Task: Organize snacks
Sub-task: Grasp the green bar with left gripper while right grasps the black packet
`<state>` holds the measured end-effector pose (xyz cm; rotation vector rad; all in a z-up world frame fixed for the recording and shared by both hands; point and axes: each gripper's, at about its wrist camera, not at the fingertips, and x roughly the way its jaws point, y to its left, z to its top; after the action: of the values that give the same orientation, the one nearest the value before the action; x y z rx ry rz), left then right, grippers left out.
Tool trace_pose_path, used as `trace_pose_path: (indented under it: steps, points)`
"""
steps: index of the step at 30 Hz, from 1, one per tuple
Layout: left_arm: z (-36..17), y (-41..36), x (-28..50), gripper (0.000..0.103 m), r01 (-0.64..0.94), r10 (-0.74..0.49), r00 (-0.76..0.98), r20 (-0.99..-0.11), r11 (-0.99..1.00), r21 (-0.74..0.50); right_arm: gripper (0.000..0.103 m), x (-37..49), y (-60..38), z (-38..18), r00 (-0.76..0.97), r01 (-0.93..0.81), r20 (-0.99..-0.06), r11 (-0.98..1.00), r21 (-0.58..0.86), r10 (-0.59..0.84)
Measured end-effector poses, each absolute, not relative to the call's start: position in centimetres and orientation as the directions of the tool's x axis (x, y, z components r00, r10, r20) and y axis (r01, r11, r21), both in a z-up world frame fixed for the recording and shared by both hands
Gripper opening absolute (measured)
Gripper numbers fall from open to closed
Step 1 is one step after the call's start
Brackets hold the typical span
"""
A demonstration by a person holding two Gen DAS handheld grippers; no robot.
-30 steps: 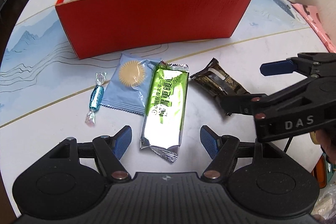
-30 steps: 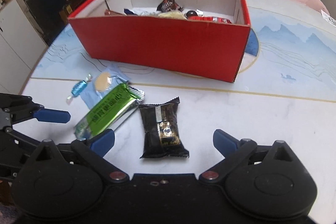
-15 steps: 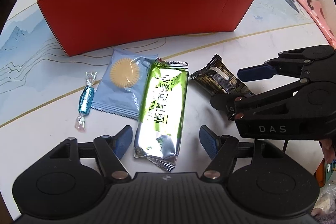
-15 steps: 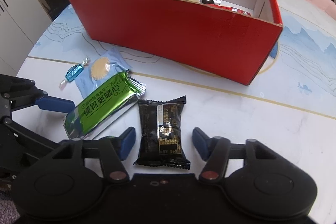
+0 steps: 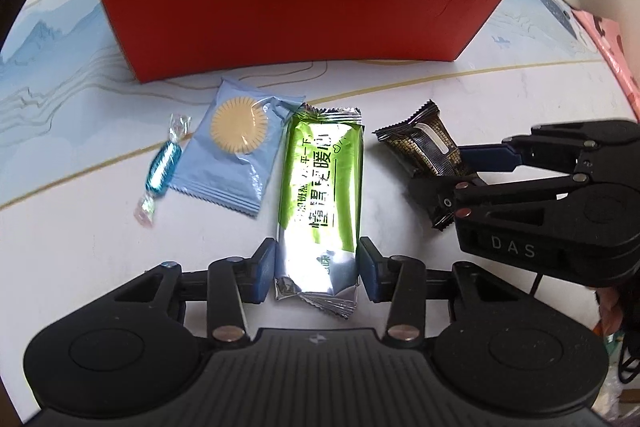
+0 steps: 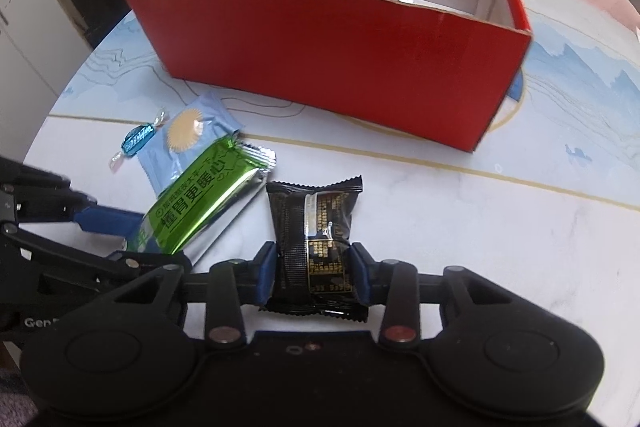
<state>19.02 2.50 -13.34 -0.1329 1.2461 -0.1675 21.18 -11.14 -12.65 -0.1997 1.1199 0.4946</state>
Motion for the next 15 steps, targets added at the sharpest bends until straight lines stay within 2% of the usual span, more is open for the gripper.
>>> trace_pose_path:
  steps: [15]
  points:
    - [-11.5,3.7,16.4,0.042,0.026,-0.258,0.318,-0.912,0.964,-0.264,0.036,17.7,-13.3,-10.1,0.395,-0.345,-0.867,0.923,0.168,0.306]
